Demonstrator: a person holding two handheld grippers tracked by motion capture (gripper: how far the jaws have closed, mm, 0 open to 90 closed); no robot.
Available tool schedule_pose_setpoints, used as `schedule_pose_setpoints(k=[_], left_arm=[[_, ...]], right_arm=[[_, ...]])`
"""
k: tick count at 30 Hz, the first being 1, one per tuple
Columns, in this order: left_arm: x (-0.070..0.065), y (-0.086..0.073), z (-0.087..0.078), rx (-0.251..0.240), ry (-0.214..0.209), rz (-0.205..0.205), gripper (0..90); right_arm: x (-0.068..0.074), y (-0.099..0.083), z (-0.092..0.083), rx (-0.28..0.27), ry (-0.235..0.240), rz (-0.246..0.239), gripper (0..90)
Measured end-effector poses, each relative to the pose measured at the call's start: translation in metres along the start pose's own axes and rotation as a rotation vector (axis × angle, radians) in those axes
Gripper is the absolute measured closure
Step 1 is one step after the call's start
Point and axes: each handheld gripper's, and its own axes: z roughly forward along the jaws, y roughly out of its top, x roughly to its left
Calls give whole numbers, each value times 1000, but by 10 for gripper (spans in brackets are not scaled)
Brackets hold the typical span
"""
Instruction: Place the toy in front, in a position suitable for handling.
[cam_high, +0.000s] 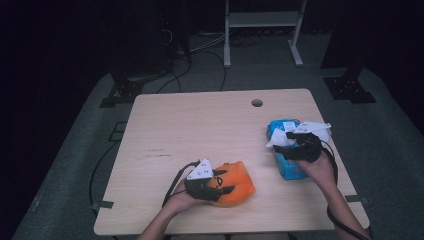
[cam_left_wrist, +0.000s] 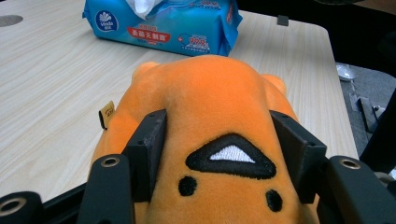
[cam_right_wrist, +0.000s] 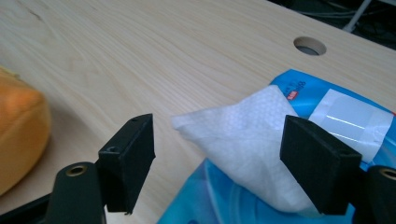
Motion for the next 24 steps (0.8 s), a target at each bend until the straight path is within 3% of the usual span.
schedule_pose_setpoints(k=[3,9,24], left_arm=[[0,0,0,0,0,1,416],[0,0,0,0,-2,1,413],[1,-1,0,-2,-3,5,406]], right_arm=[[-4,0,6,8,-11,6,283],[-7,-1,14,35,-41,20,451],[-11,-6,11,51,-107,36,779]])
